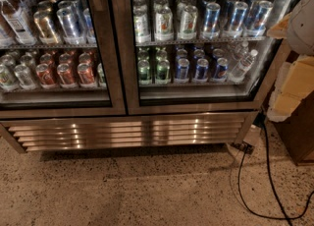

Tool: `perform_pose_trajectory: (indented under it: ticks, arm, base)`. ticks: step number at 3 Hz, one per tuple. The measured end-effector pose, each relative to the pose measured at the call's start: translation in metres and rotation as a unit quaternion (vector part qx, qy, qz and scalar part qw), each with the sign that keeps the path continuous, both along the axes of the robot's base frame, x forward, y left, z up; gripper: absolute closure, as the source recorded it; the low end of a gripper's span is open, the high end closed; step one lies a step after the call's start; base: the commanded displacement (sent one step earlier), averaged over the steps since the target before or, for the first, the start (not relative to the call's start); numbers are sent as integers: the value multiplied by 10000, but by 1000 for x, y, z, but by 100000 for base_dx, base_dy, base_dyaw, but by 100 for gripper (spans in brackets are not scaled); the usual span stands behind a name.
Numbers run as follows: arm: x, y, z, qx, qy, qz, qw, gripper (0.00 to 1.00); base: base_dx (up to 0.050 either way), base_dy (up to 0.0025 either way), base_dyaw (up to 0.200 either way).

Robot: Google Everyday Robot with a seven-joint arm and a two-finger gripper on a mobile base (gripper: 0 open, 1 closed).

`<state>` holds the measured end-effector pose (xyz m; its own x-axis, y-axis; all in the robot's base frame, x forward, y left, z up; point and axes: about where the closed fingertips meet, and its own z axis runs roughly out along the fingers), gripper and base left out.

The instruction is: Open left fridge door

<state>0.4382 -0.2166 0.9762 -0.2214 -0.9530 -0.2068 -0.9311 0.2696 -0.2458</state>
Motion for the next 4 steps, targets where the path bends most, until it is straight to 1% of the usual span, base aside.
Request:
perform_pose_trajectory:
  ticks: [1, 2, 3, 4]
  arm:
    - [0, 0, 0, 0, 0, 0, 10000, 0]
    - [0, 0, 0, 0, 0, 0, 10000, 0]
    - [0, 0, 0, 0, 0, -1, 10000, 0]
    - [2, 0, 0, 21, -2, -73, 10000, 0]
  base:
    - [4041, 239, 11798]
    - [4095, -236, -11348]
    - [0, 0, 0]
    - [0, 0, 0]
